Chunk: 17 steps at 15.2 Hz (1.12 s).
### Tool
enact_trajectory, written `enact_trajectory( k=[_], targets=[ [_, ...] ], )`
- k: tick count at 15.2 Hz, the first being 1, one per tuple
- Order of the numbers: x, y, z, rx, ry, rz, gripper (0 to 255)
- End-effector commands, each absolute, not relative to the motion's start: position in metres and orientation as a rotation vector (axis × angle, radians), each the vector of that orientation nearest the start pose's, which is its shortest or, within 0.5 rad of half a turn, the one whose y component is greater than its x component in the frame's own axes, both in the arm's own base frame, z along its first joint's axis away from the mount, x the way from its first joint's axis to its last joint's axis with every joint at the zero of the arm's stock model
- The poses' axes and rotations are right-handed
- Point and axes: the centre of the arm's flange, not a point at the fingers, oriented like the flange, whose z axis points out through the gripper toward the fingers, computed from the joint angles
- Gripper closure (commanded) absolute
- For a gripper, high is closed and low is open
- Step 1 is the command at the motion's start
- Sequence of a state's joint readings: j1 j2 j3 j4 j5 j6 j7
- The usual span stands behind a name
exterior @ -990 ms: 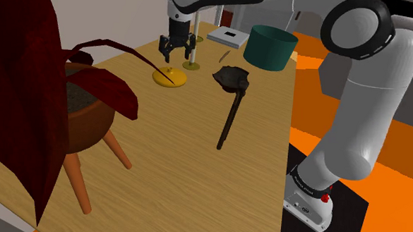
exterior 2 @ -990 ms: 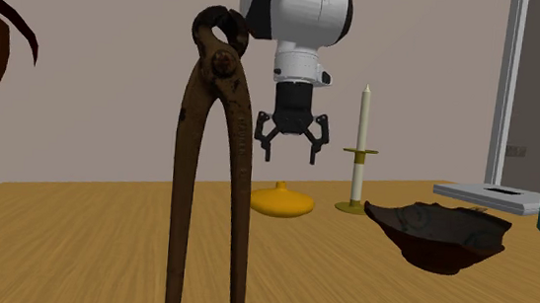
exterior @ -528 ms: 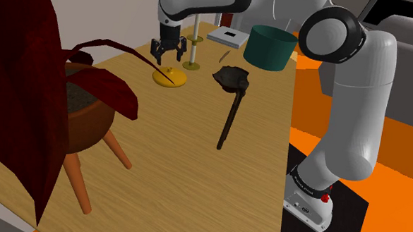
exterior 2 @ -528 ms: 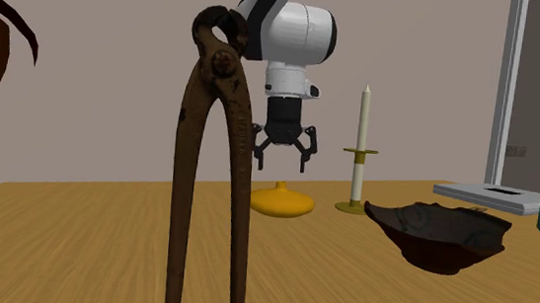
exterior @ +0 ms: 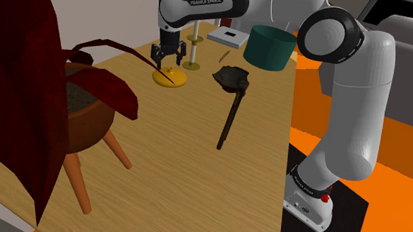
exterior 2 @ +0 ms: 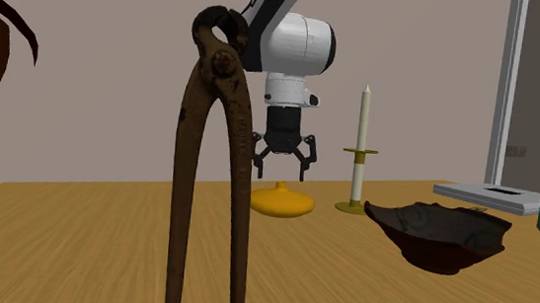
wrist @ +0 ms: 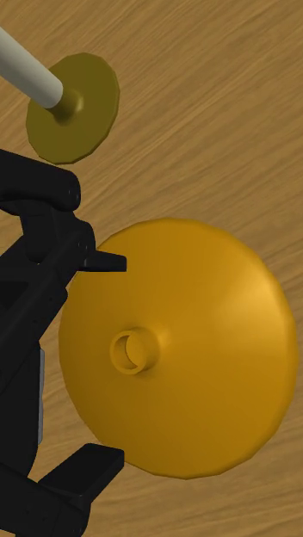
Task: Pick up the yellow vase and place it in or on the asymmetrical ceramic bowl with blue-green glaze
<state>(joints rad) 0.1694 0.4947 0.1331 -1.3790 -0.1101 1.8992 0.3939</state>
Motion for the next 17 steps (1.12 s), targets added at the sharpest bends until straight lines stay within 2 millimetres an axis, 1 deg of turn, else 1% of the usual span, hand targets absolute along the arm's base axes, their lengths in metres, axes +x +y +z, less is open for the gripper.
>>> enact_trajectory(
  k=[1,3,4,13,17],
  targets=[
    [0.680,0.185,0.434,-3.168,0.118,-0.067,0],
    [0.680,0.185,0.434,-3.168,0.118,-0.067,0],
    [0.680,0.185,0.434,-3.168,0.118,-0.067,255],
    [0.680,0.185,0.434,-3.168,0.118,-0.067,255],
    [0.680,0.185,0.455,-3.168,0.118,-0.067,255]
  ],
)
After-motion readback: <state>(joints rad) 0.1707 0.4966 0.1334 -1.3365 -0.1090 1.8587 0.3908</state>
